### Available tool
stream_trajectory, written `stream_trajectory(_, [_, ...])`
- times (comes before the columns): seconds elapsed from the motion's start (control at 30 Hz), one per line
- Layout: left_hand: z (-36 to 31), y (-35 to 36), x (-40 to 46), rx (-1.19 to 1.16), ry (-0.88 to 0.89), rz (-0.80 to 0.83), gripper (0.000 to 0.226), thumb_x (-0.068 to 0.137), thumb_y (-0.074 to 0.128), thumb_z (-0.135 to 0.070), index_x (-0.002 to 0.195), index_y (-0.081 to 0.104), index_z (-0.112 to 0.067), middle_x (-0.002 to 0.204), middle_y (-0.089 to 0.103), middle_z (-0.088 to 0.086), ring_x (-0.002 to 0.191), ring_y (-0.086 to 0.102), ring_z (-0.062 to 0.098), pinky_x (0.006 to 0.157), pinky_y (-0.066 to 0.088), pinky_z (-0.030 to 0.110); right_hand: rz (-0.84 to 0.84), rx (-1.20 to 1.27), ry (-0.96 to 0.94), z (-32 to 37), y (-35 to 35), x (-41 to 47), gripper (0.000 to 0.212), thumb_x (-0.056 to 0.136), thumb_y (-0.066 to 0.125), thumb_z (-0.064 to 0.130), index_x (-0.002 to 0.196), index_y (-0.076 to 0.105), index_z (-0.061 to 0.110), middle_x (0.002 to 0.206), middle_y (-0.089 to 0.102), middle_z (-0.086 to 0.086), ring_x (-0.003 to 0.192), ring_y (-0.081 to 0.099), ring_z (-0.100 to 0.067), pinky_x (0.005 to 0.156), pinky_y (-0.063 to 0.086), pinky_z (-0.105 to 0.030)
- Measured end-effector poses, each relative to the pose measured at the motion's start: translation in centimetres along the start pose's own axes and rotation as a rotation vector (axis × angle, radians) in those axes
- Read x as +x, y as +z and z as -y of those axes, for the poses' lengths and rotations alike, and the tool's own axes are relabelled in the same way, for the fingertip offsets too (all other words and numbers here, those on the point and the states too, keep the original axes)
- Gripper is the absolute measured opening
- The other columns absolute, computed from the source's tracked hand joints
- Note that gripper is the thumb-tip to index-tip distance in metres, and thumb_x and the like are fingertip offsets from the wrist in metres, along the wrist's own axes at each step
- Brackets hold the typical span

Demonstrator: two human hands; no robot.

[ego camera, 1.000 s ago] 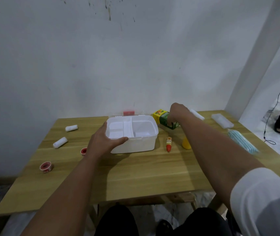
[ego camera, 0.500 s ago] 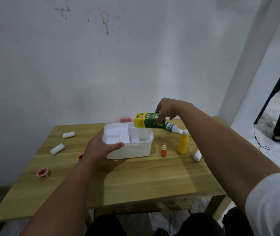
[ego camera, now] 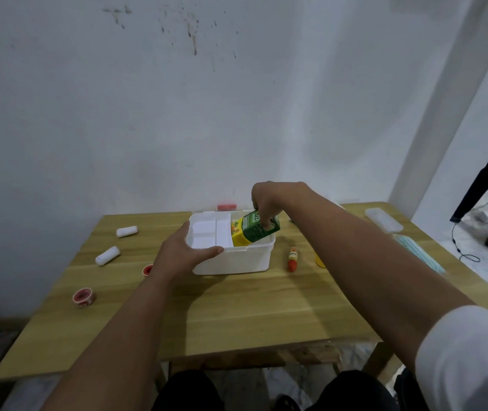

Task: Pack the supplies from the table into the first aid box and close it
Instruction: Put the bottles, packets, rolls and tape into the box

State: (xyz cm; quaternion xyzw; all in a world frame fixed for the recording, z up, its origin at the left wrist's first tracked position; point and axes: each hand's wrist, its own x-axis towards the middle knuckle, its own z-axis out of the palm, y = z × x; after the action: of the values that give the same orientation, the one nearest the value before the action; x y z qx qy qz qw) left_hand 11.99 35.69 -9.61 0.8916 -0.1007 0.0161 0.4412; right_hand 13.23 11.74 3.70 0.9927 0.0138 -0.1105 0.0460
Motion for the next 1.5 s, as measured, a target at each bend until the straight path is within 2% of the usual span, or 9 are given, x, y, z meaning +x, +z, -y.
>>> stream_trajectory(0.17, [0.1,0.0,0.0,0.016,-0.030,0.003,0.123,0.055,0.081,-0.075,0.157,0.032,-0.028,0.154,0.046,0.000,0.134,0.045,0.027,0.097,0.051,0.046,-0.052,0.116,-0.063,0.8,1.9,1.1,0.065,0.065,0.096,0.029,0.119,0.072,0.005,0.111,0.072,-0.007,0.102,0.067,-0.027,0.088,0.060,-0.041])
stream_trajectory(0.3, [0.0,-0.1,0.0,0.012,-0.020,0.016,0.122,0.055,0.081,-0.077,0.157,0.033,-0.029,0.153,0.047,-0.001,0.133,0.046,0.027,0.095,0.052,0.045,-0.089,0.145,-0.099,1.3,3.9,2.0,0.052,0.066,0.095,0.033,0.105,0.076,0.005,0.098,0.074,-0.005,0.093,0.069,-0.028,0.076,0.058,-0.036])
stream_trajectory(0.4, [-0.1,0.0,-0.1,0.003,-0.014,0.011,0.117,0.059,0.083,-0.071,0.156,0.033,-0.029,0.153,0.047,0.000,0.134,0.045,0.027,0.094,0.051,0.044,-0.120,0.155,-0.114,1.4,5.3,2.6,0.046,0.067,0.093,0.035,0.101,0.079,0.007,0.097,0.076,-0.008,0.093,0.071,-0.028,0.081,0.060,-0.041])
stream_trajectory(0.67, [-0.4,-0.1,-0.5,-0.012,0.002,-0.002,0.114,0.060,0.084,-0.068,0.156,0.035,-0.031,0.150,0.049,-0.004,0.129,0.047,0.021,0.090,0.050,0.039,-0.182,0.199,-0.192,2.1,7.6,3.2,0.030,0.071,0.087,0.034,0.092,0.080,0.014,0.083,0.072,0.002,0.081,0.066,-0.020,0.073,0.057,-0.037])
stream_trajectory(0.97, [-0.7,-0.3,-0.7,-0.012,0.012,-0.001,0.110,0.063,0.084,-0.066,0.155,0.036,-0.031,0.147,0.052,-0.004,0.128,0.048,0.022,0.085,0.049,0.035,-0.192,0.218,-0.245,2.0,8.5,3.6,0.039,0.077,0.085,0.033,0.113,0.078,0.018,0.106,0.076,0.002,0.096,0.067,-0.019,0.086,0.058,-0.038])
stream_trajectory(1.07, [-1.0,-0.4,-0.9,-0.004,-0.002,-0.006,0.113,0.062,0.084,-0.068,0.156,0.034,-0.030,0.151,0.049,-0.003,0.132,0.047,0.024,0.090,0.050,0.038,-0.210,0.270,-0.237,1.0,7.7,3.3,0.057,0.074,0.090,0.036,0.123,0.074,0.012,0.118,0.073,0.001,0.106,0.066,-0.019,0.093,0.055,-0.035])
stream_trajectory(1.23, [-1.4,-0.4,-1.2,-0.050,0.012,-0.002,0.101,0.069,0.087,-0.054,0.154,0.038,-0.030,0.147,0.052,-0.002,0.122,0.048,0.018,0.081,0.046,0.030,-0.432,0.596,-0.186,-2.7,5.2,1.7,0.036,0.078,0.089,0.028,0.108,0.080,0.012,0.103,0.079,-0.002,0.091,0.072,-0.010,0.092,0.059,-0.029])
stream_trajectory(1.37, [-1.8,-0.2,-1.2,-0.038,-0.032,-0.019,0.108,0.069,0.087,-0.053,0.158,0.033,-0.025,0.155,0.045,0.002,0.135,0.045,0.027,0.098,0.046,0.043,-0.710,0.678,-0.030,-7.7,3.9,0.4,0.022,0.082,0.083,0.027,0.099,0.083,0.013,0.095,0.080,-0.001,0.089,0.074,-0.011,0.092,0.059,-0.033])
stream_trajectory(1.5, [-1.7,-0.4,-1.0,0.002,-0.048,-0.008,0.110,0.069,0.086,-0.056,0.158,0.031,-0.025,0.157,0.043,0.004,0.133,0.047,0.034,0.095,0.053,0.052,-0.714,0.628,0.213,-14.1,4.2,-0.7,0.029,0.082,0.082,0.027,0.106,0.081,0.011,0.105,0.079,-0.005,0.100,0.073,-0.017,0.093,0.056,-0.031])
